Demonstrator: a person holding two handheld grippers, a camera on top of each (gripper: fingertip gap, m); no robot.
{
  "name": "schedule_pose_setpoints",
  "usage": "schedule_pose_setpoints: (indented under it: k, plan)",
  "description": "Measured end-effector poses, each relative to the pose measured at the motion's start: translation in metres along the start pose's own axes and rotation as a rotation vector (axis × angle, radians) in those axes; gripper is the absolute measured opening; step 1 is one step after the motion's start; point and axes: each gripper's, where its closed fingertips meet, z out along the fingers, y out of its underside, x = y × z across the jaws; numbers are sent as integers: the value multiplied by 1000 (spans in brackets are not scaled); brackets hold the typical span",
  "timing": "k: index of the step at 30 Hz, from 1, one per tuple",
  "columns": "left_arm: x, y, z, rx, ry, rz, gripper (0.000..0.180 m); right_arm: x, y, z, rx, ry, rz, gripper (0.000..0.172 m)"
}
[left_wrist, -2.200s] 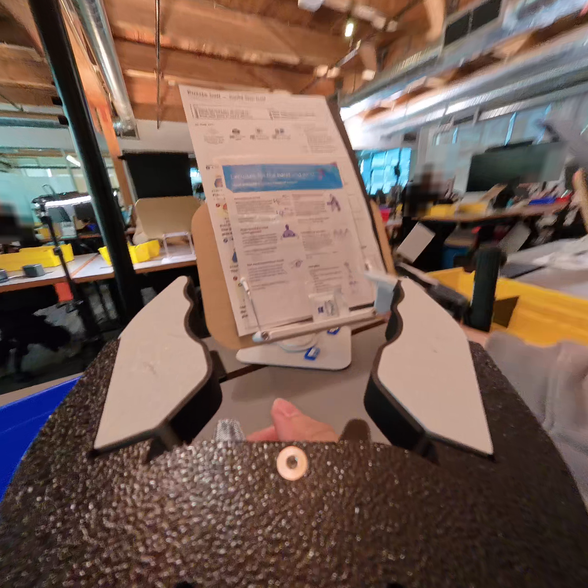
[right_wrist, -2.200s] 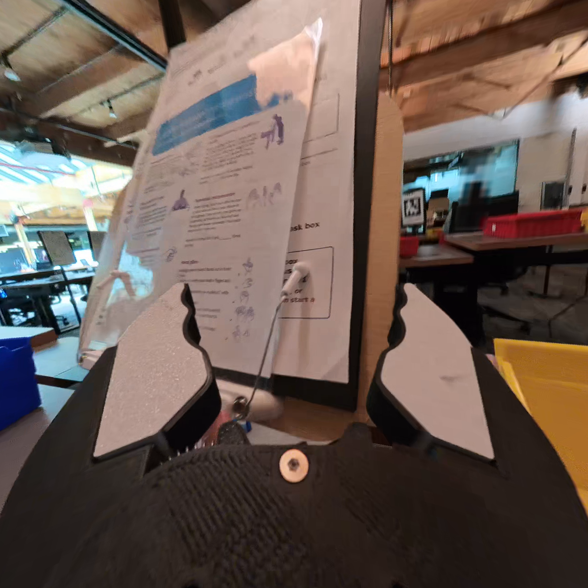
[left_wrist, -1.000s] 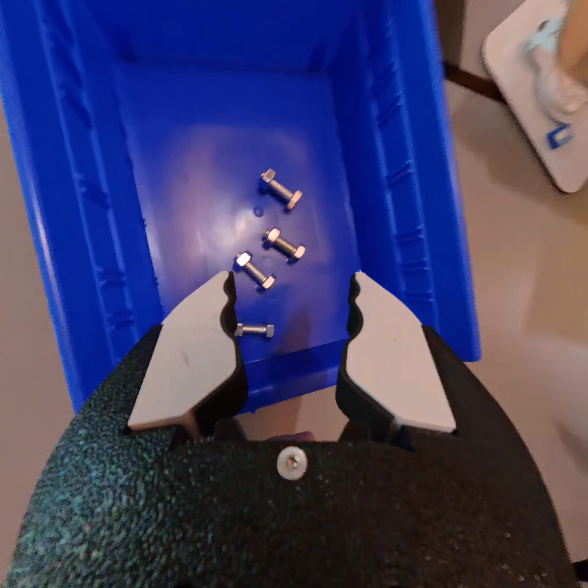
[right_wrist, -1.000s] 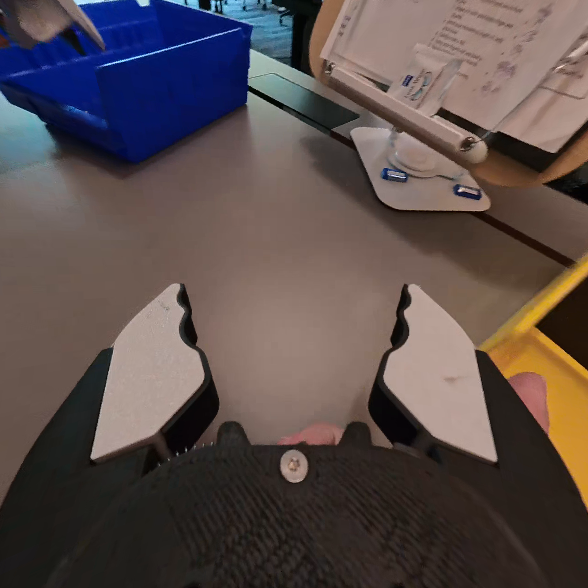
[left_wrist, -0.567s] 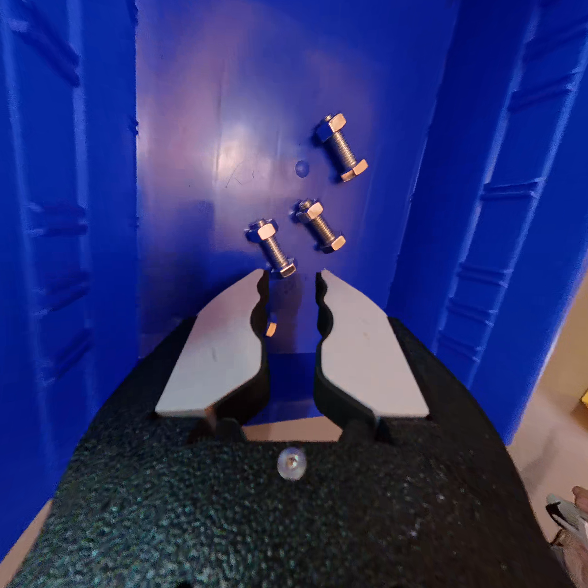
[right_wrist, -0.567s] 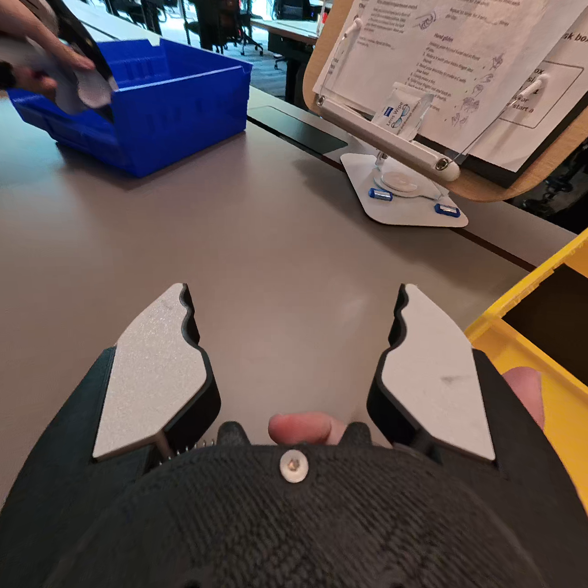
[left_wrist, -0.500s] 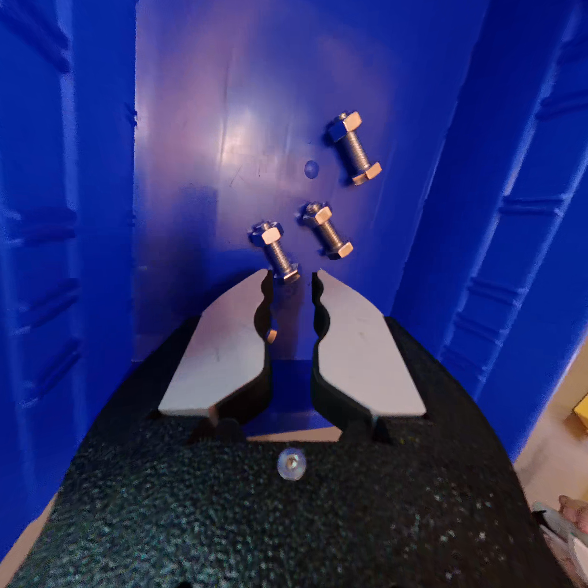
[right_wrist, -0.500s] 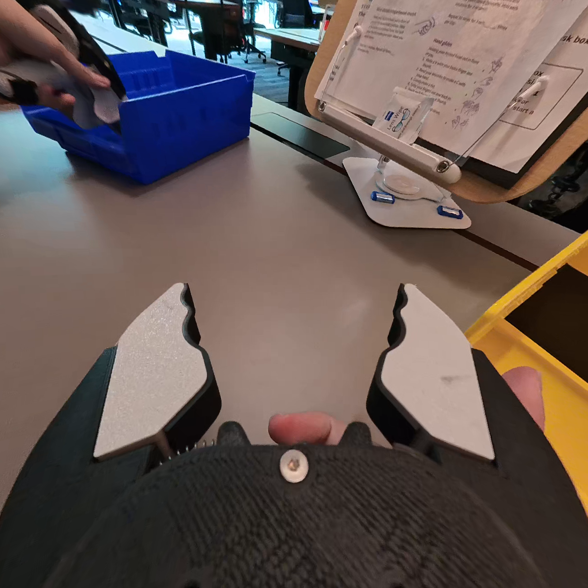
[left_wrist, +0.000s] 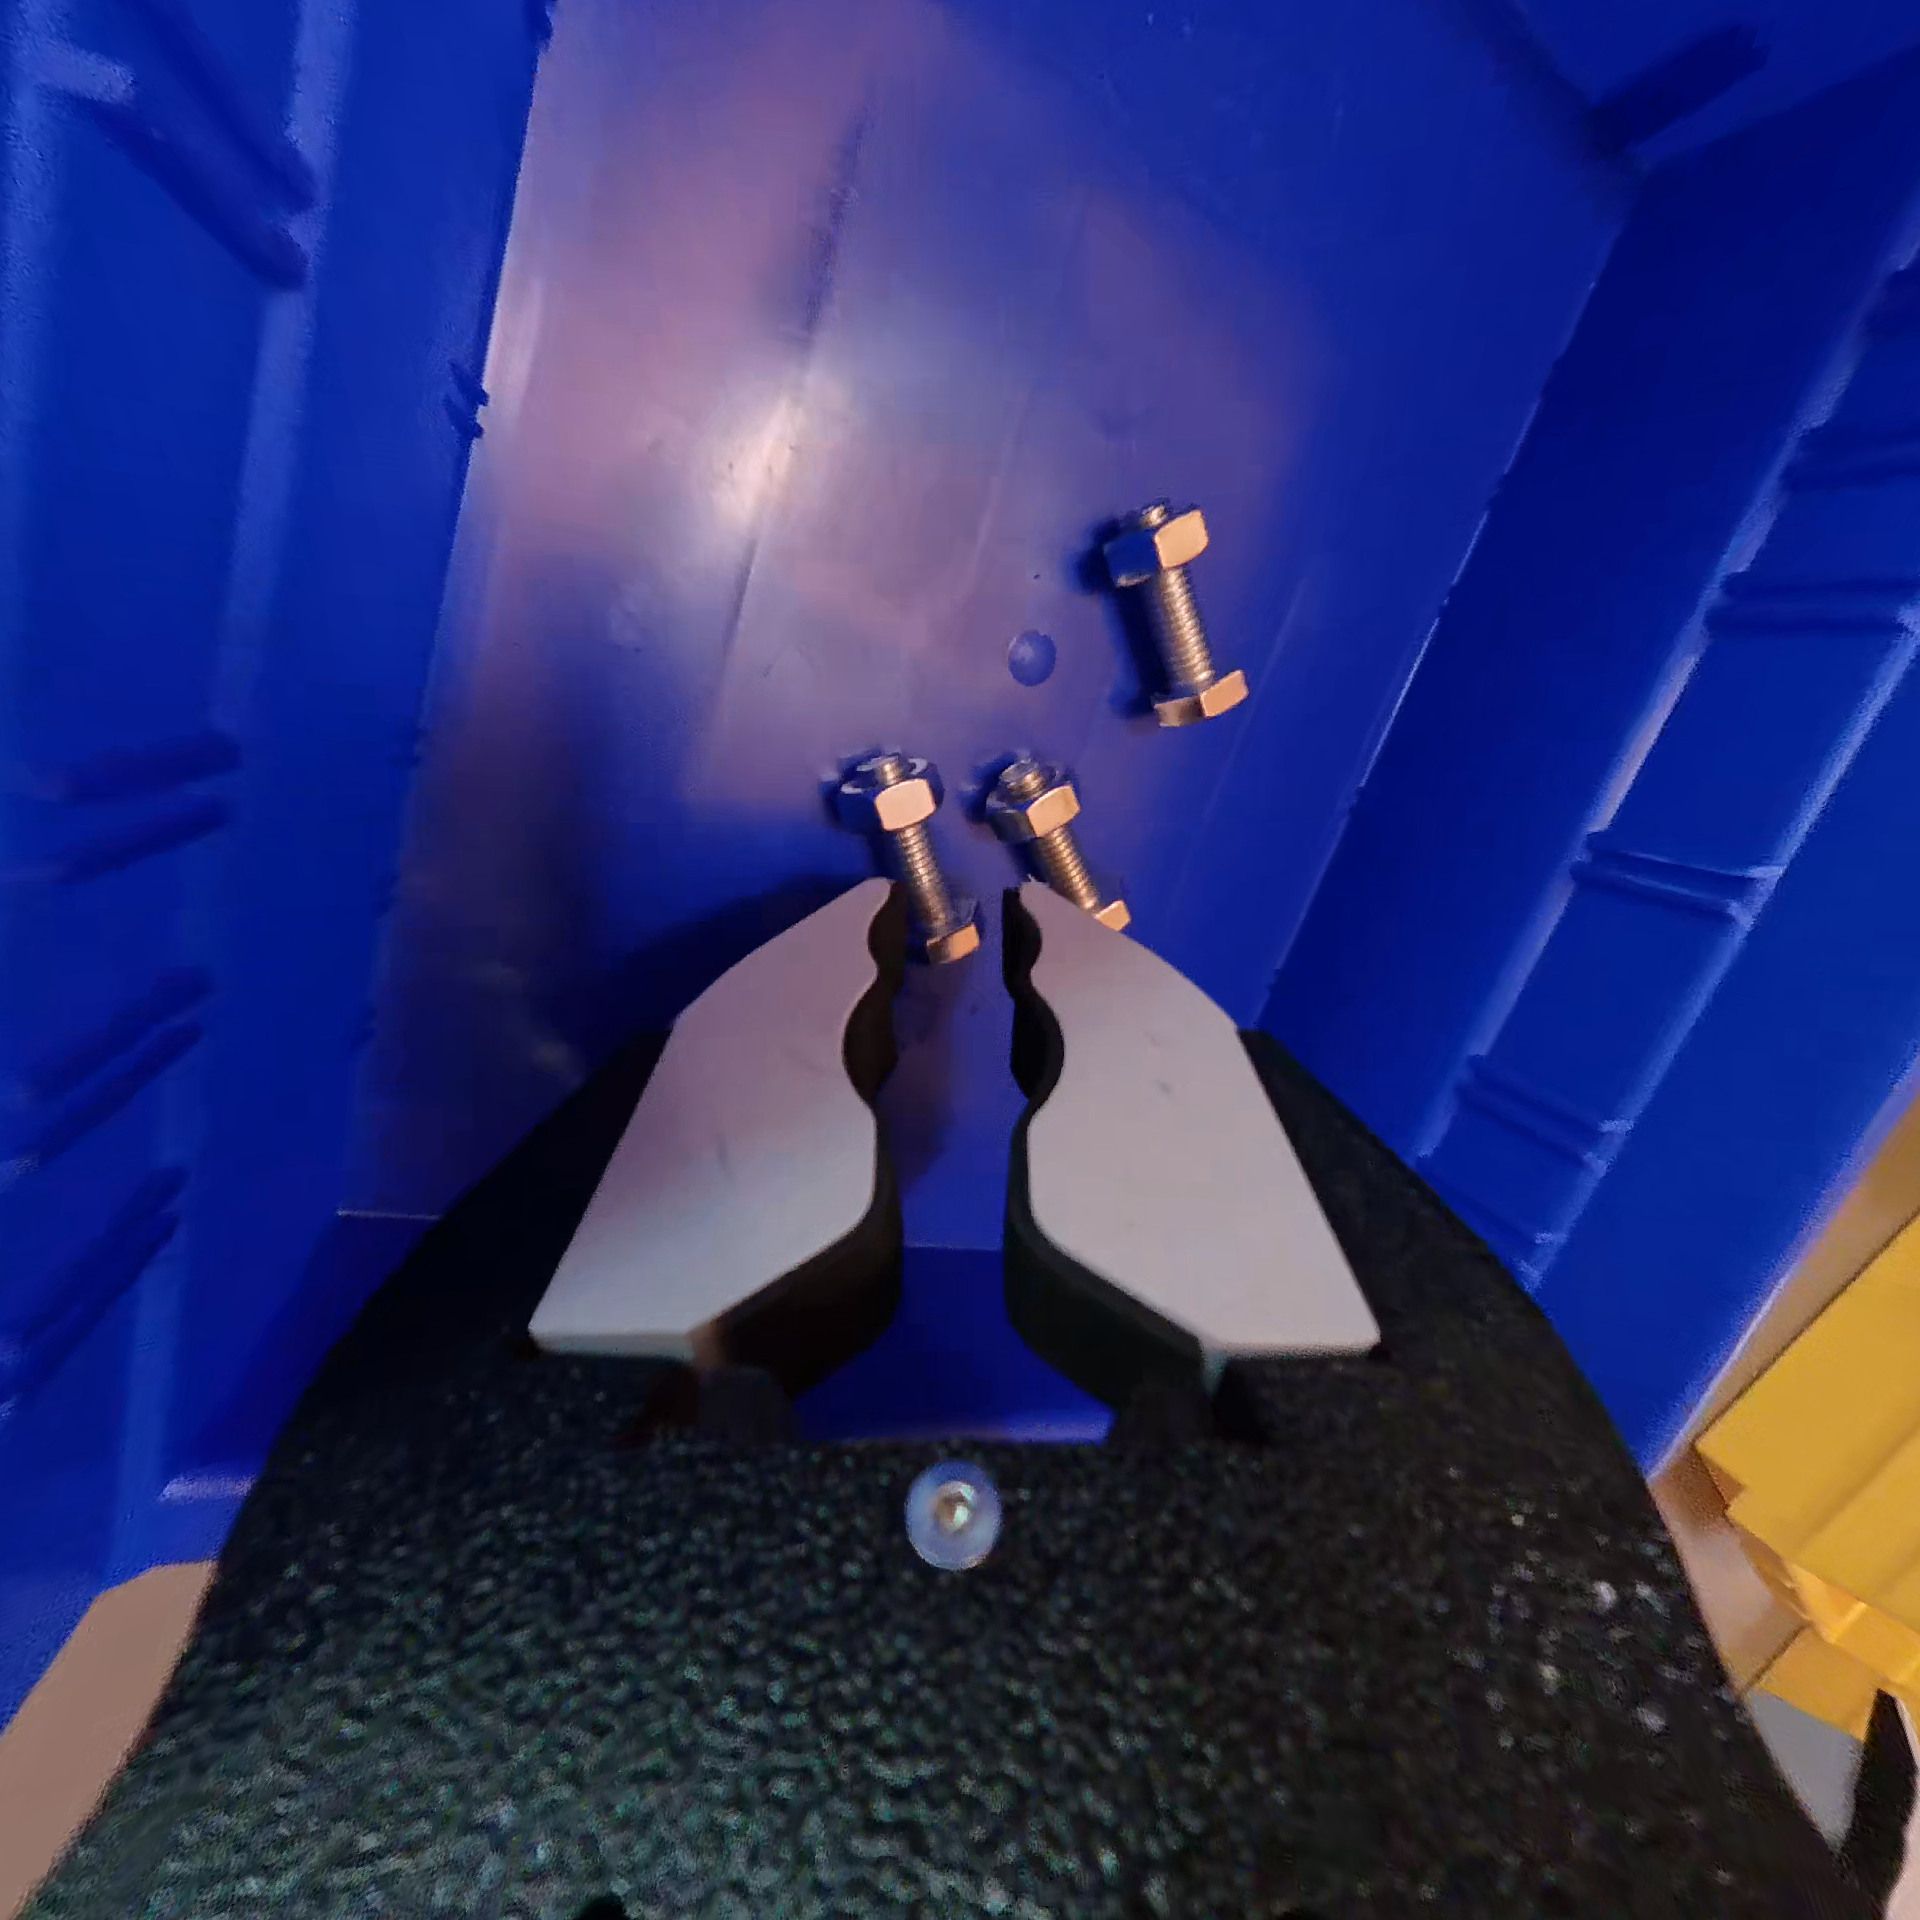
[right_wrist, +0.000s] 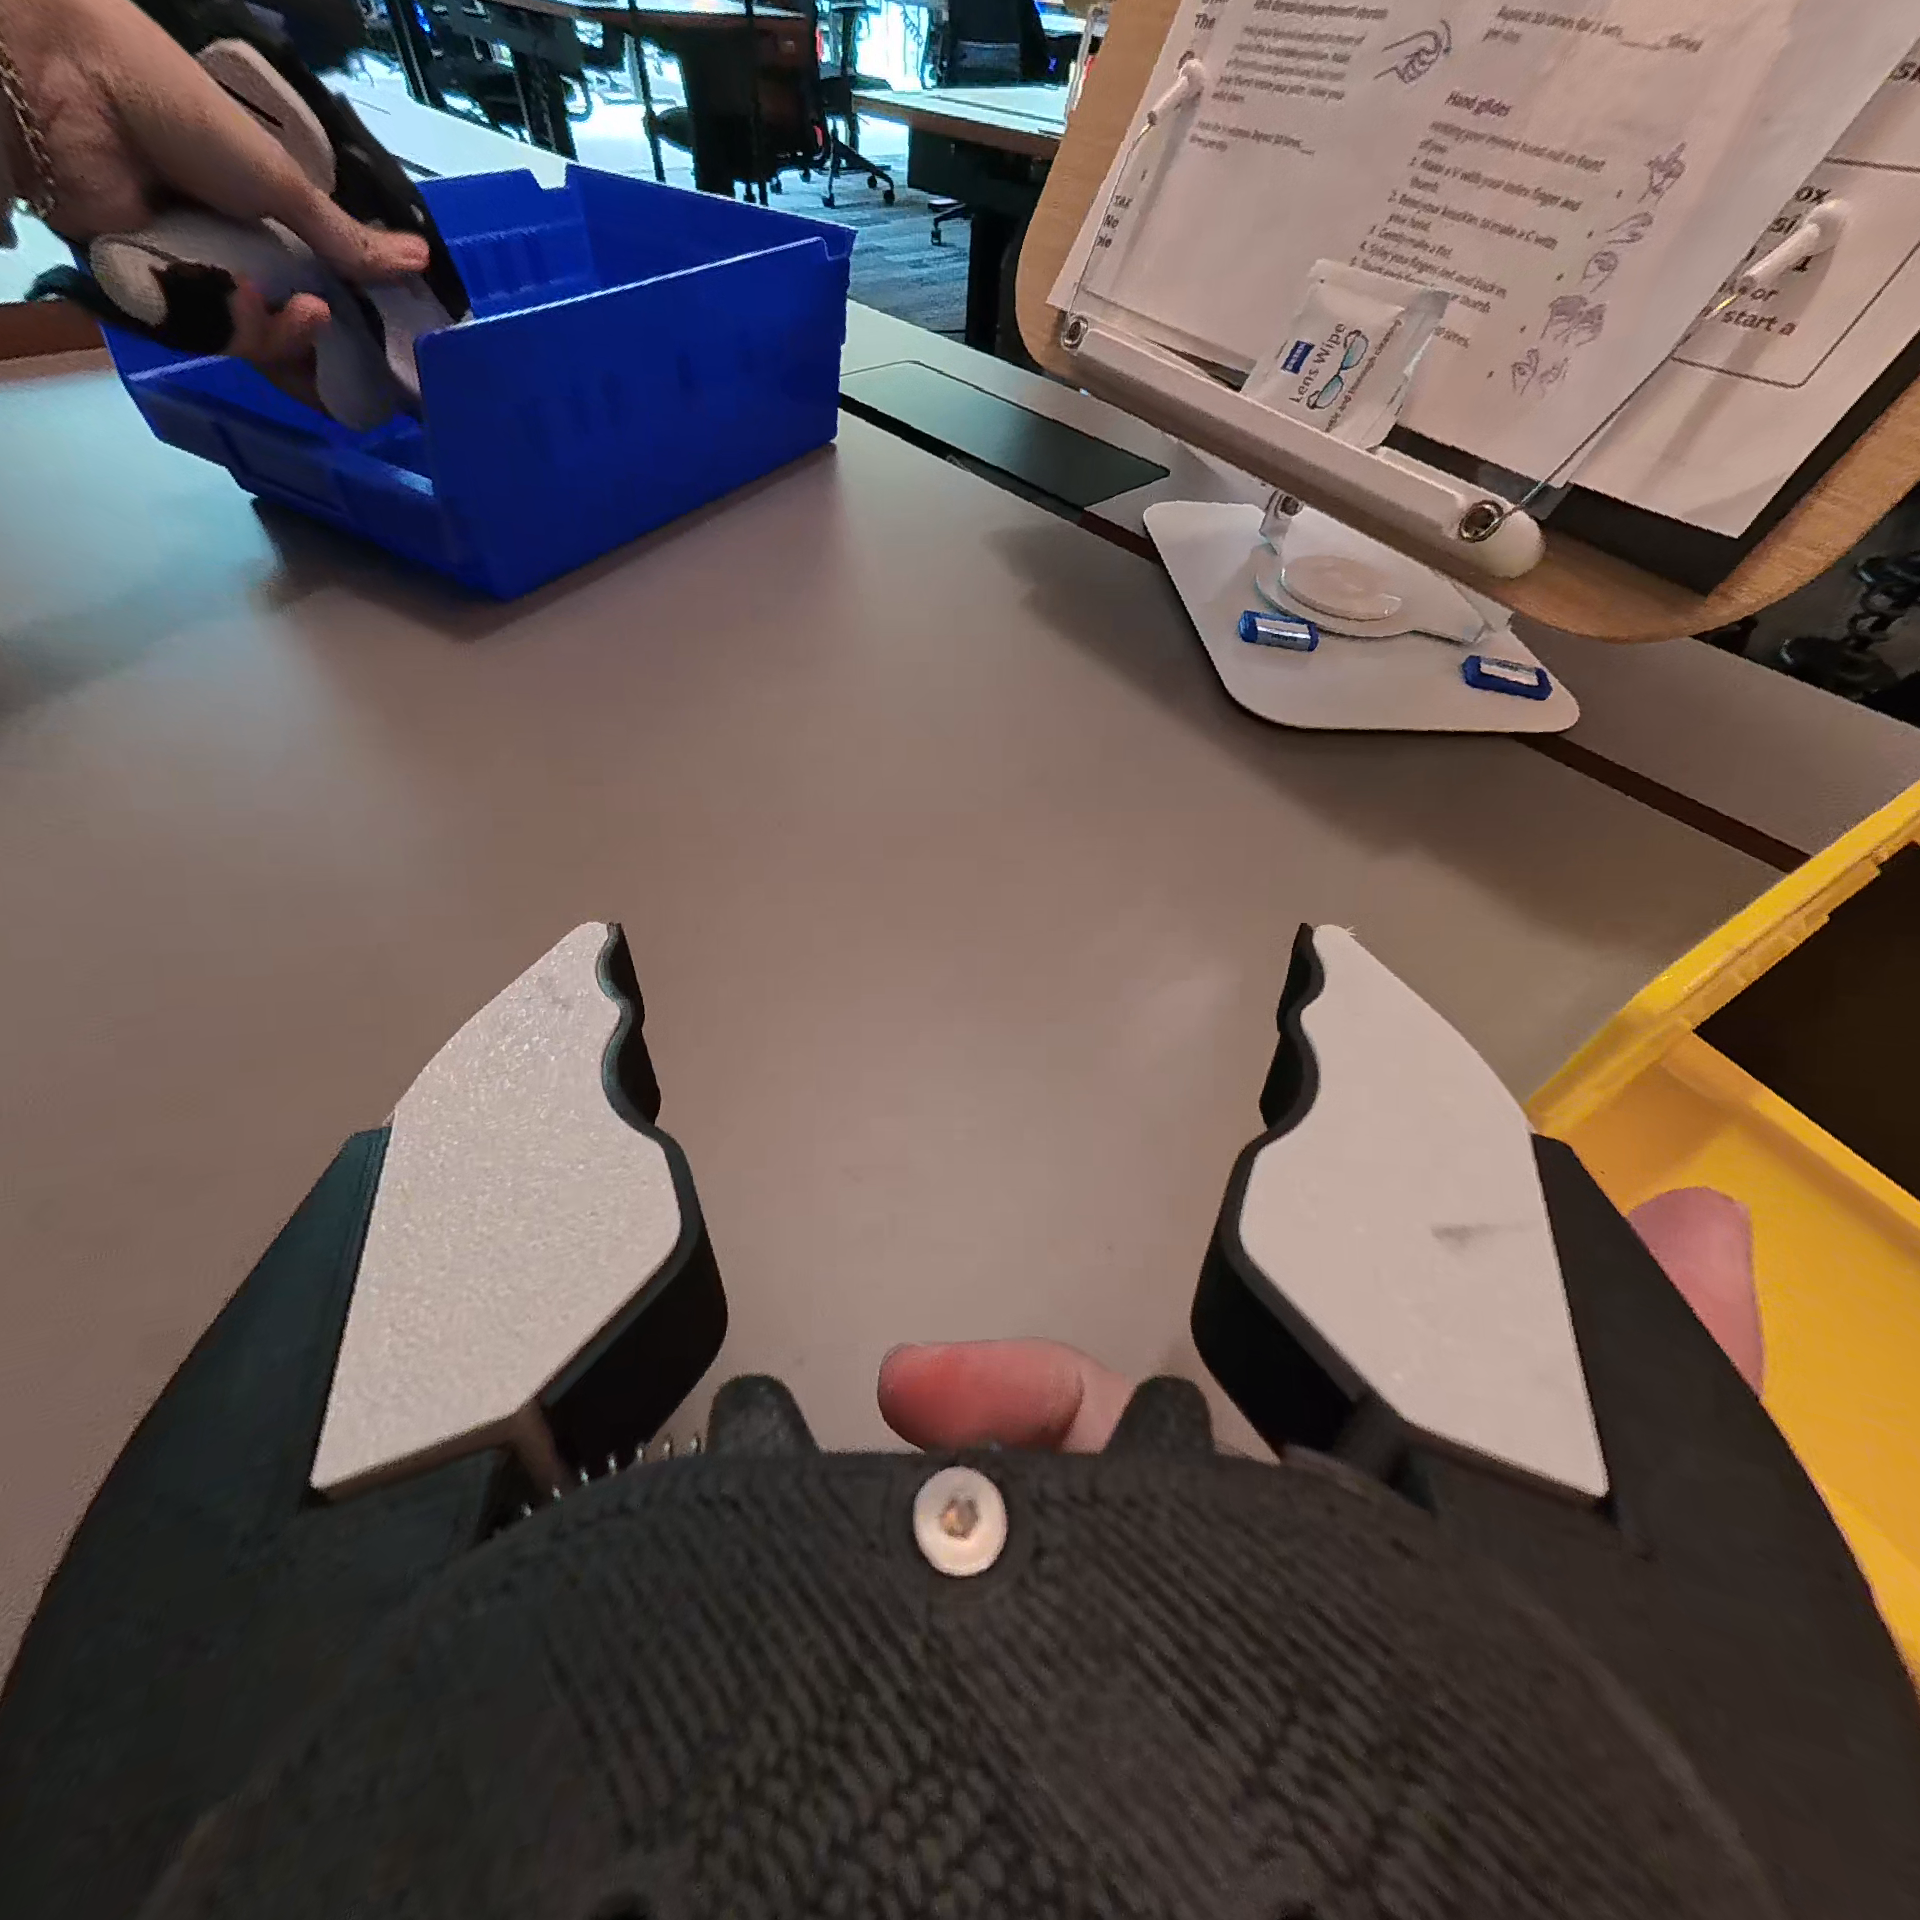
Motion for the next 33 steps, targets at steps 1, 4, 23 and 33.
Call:
schedule_pose_setpoints:
  k: [1,4,23,33]
  plan:
    - [-3,-1,0,1,-24,14,17,-1,1,1,-3,-1,-1,115]
    - [-9,1,6,-11,-87,46,19,-3,3,3,-12,-11,0,115]
    - [62,16,-90,412,385,686,9,-17,-32,-5,215,-97,125,102]
    - [209,225,-160,662,1319,1222,9,-37,-58,-6,305,-103,112,94]
